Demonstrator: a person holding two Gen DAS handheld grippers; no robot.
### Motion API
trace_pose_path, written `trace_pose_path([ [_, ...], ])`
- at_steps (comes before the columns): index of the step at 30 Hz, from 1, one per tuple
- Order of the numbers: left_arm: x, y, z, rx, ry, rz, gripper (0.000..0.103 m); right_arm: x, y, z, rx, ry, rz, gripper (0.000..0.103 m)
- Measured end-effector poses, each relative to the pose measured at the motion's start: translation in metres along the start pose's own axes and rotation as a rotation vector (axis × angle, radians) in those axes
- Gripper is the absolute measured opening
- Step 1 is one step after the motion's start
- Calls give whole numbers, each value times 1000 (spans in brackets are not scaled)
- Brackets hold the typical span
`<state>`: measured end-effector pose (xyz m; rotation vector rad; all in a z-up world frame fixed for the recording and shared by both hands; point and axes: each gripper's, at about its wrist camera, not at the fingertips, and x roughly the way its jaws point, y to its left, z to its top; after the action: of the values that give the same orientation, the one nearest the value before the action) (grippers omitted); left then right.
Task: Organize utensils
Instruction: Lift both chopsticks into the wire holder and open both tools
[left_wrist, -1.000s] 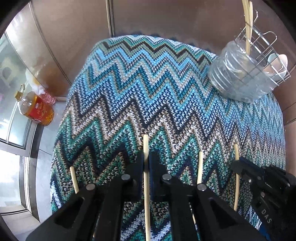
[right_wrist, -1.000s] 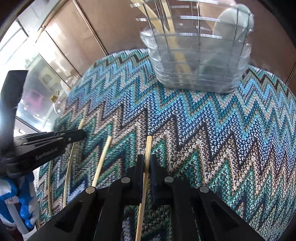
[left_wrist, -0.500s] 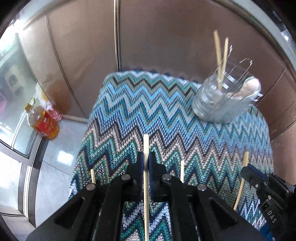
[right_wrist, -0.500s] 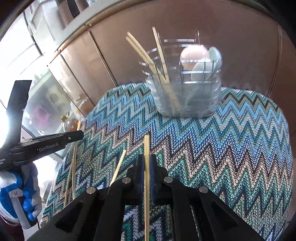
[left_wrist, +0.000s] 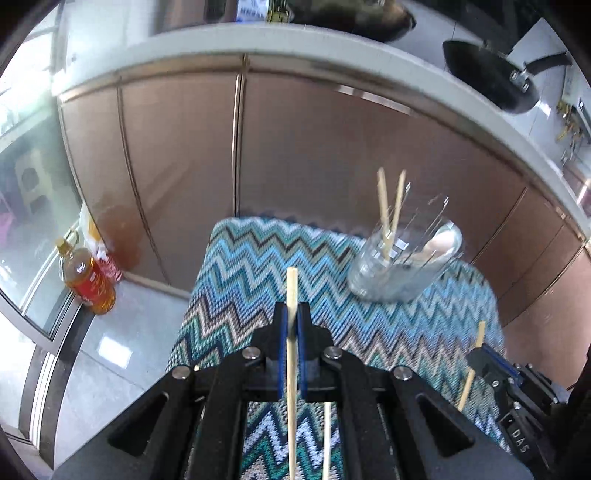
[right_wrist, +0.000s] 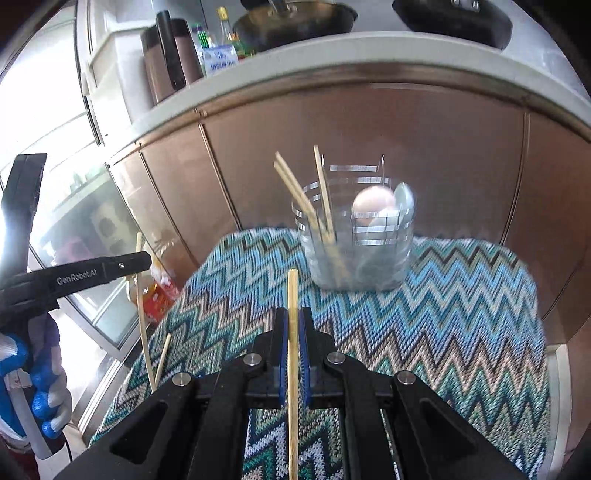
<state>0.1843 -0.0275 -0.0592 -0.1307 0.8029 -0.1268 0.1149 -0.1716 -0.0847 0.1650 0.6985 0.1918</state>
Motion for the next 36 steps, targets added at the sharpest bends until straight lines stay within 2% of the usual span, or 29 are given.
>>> trace_pose_path([
  [9, -39, -15, 21, 4, -113, -60, 4, -26, 3, 20, -19, -104, 2, 6],
  [18, -60, -25, 50, -22, -219, -139, 4, -59, -6, 59, -35, -264, 18, 6],
  [25, -76, -43, 90, -26, -374, -224, 4, -65, -9, 99, -58, -414, 22, 6],
  [30, -64, -60, 113, -16, -440, -266, 4, -56, -17, 127, -53, -512, 40, 6],
  [36, -22, -81, 133, -4, -501, -265, 4, -31, -26, 155, -55, -583, 51, 6],
])
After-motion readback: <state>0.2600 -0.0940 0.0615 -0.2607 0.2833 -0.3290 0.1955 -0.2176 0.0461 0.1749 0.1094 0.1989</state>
